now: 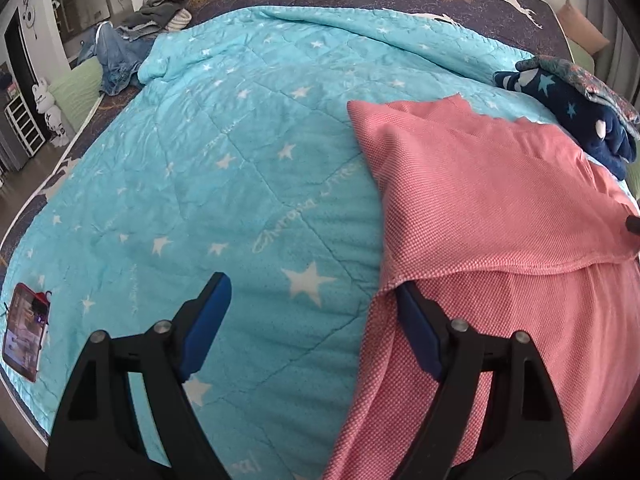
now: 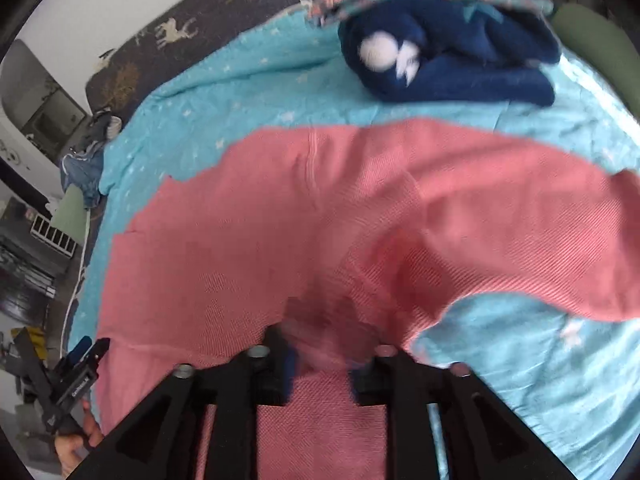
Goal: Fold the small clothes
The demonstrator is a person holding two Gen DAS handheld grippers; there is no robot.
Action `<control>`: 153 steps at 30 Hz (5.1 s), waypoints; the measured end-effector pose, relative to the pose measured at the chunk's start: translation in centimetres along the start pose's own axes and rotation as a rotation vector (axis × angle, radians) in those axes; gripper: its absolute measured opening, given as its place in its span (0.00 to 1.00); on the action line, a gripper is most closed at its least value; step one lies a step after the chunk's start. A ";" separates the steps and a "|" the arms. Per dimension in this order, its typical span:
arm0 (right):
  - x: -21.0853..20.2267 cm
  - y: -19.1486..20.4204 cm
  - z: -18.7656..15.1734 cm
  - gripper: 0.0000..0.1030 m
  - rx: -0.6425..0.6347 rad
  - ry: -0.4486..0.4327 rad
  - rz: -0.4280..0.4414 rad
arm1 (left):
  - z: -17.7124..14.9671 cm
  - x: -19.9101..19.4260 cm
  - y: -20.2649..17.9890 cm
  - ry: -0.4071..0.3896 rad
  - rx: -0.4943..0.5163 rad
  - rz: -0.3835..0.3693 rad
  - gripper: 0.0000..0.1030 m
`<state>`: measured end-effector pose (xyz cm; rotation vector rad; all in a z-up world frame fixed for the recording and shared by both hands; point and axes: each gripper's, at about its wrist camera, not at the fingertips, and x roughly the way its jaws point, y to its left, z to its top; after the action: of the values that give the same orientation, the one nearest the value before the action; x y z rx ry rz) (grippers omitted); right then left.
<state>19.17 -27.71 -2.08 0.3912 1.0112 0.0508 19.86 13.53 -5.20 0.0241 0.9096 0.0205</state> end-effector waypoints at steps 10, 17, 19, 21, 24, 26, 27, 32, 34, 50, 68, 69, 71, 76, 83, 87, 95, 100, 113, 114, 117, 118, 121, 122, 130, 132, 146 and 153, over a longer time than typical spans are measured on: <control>-2.1 -2.4 0.8 0.44 0.103 -0.023 -0.040 | 0.0 0.2 1.9 0.012 -0.138 -0.003 0.84; -2.4 4.0 4.4 0.46 -0.199 -0.063 -0.049 | -0.7 0.9 2.9 0.050 -0.240 -0.063 0.84; -0.4 8.6 5.6 0.46 -0.361 -0.010 0.010 | -0.8 0.7 2.6 0.044 -0.231 -0.052 0.84; 2.7 14.3 6.5 0.46 -0.526 0.093 0.092 | -0.8 0.2 2.2 0.031 -0.207 -0.032 0.84; 7.5 21.2 6.9 0.46 -0.648 0.216 0.190 | -0.6 -0.9 1.4 0.016 -0.167 -0.053 0.84; 10.7 25.3 7.0 0.51 -0.729 0.272 0.201 | -0.4 -1.4 0.8 0.009 -0.128 -0.089 0.84; 12.0 26.9 6.9 0.62 -0.762 0.282 0.185 | -0.2 -1.4 0.4 0.005 -0.101 -0.087 0.84; 16.8 31.5 5.6 0.68 -0.824 0.350 0.190 | 0.5 0.8 0.2 0.019 -0.059 0.053 0.84; 18.1 32.3 4.7 0.02 -0.826 0.377 0.157 | 0.4 1.5 2.1 0.041 -0.131 0.003 0.86; 6.9 21.9 6.1 0.15 -0.704 0.171 0.199 | -1.3 -2.7 3.6 -0.035 -0.161 0.004 0.84; -7.1 -10.0 -1.0 0.40 -0.109 0.003 0.045 | 3.9 -2.8 -8.7 -0.002 0.070 -0.136 0.82; -7.9 -11.6 -1.5 0.43 -0.057 -0.012 0.023 | 4.1 -3.5 -9.5 -0.020 0.086 -0.140 0.82; -8.8 -14.8 -2.3 0.43 0.057 -0.027 0.015 | 4.4 -5.5 -11.5 -0.068 0.133 -0.165 0.83; -9.2 -22.8 -4.1 0.45 0.390 -0.034 0.110 | 3.8 -6.4 -16.5 -0.084 0.219 -0.206 0.83; -8.4 -31.9 -4.6 0.48 0.913 -0.227 0.240 | 2.9 -6.4 -18.1 -0.047 0.218 -0.261 0.83; -7.5 -31.7 -1.4 0.08 0.874 -0.273 0.128 | 2.7 -6.2 -17.3 -0.035 0.173 -0.259 0.83; -11.7 -13.0 4.6 0.03 0.172 -0.442 -0.023 | 3.3 -4.3 -15.7 0.004 0.066 -0.303 0.83; -9.4 0.9 3.0 0.05 -0.259 -0.382 0.059 | 2.8 -3.5 -14.2 0.019 0.002 -0.335 0.83; -0.7 11.4 -9.0 0.47 -0.801 -0.137 -0.034 | 0.5 -3.3 -12.2 0.067 0.008 -0.401 0.83; -1.3 11.1 -9.6 0.61 -0.819 -0.158 -0.025 | 0.4 -3.5 -12.6 0.065 0.017 -0.417 0.83; -3.1 11.4 -12.7 0.70 -0.931 -0.218 -0.013 | 0.4 -3.8 -13.4 0.067 0.031 -0.452 0.83; -3.5 11.7 -13.6 0.70 -0.967 -0.227 -0.013 | 0.5 -4.0 -13.7 0.066 0.038 -0.461 0.83; -4.8 11.0 -14.7 0.70 -0.987 -0.221 0.029 | 0.7 -4.4 -14.7 0.057 0.062 -0.478 0.83; -5.1 10.6 -14.4 0.70 -0.959 -0.212 0.053 | 0.8 -4.7 -15.2 0.053 0.080 -0.488 0.83; -6.2 -0.3 -4.3 0.66 -0.188 -0.060 0.377 | 0.9 -5.2 -16.9 0.034 0.102 -0.472 0.83; -3.7 -3.2 -1.7 0.46 0.036 0.050 0.518 | 0.8 -5.1 -16.3 0.043 0.082 -0.474 0.83; 2.8 3.4 0.2 0.50 0.131 0.313 0.842 | 0.5 -5.6 -10.1 0.002 -0.117 -0.401 0.83; -0.7 2.0 -0.3 0.50 0.023 0.153 0.645 | -0.7 -5.3 -10.6 0.070 -0.071 -0.480 0.84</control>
<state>18.80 -25.92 -0.97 0.7310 1.0009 0.6579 16.13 2.82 -1.76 -0.2626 0.9647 -0.3947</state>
